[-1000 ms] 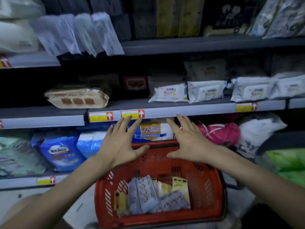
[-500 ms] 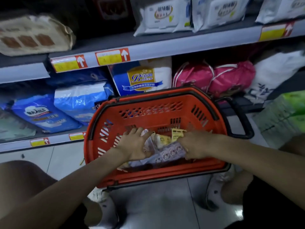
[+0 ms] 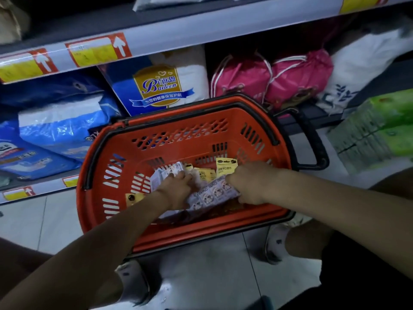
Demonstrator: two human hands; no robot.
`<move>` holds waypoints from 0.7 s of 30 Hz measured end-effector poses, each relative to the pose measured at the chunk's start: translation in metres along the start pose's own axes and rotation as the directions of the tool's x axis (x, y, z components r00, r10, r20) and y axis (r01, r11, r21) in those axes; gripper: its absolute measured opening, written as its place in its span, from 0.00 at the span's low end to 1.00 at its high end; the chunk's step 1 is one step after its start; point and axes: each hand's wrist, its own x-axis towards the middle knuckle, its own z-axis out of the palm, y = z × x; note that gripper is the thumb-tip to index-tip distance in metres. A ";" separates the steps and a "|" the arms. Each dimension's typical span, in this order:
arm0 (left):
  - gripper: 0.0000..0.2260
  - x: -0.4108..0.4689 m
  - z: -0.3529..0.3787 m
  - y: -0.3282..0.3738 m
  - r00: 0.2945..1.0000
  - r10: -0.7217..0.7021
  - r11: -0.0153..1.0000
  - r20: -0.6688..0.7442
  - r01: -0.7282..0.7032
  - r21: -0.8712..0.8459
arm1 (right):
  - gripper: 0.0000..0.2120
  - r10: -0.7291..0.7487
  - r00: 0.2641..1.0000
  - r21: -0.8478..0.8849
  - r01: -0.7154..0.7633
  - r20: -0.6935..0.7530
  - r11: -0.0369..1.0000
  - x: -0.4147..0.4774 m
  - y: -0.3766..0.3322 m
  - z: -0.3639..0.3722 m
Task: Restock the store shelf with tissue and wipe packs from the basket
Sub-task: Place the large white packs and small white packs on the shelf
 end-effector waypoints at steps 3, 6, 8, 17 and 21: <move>0.28 0.001 -0.001 0.002 1.000 0.023 0.999 -0.007 -0.023 0.043 | 0.15 0.005 1.000 -0.016 -0.005 -0.009 1.000 0.001 0.002 0.001; 0.27 0.000 -0.003 0.002 0.999 0.018 0.999 -0.040 -0.016 0.051 | 0.15 0.000 1.000 -0.019 0.000 -0.003 1.000 0.003 0.000 0.000; 0.25 -0.004 -0.004 0.000 0.997 -0.002 0.999 -0.075 0.005 0.035 | 0.15 -0.004 1.000 -0.018 0.004 0.006 1.000 0.003 -0.001 -0.001; 0.16 -0.052 -0.022 -0.044 0.915 -0.342 0.743 -0.211 0.126 -0.657 | 0.23 0.044 0.995 0.011 -0.043 -0.089 0.999 0.009 -0.013 -0.017; 0.21 -0.077 -0.053 -0.058 0.836 -0.529 0.234 -0.145 -0.020 -0.972 | 0.35 0.032 0.980 0.188 0.006 -0.197 0.982 0.009 -0.021 -0.029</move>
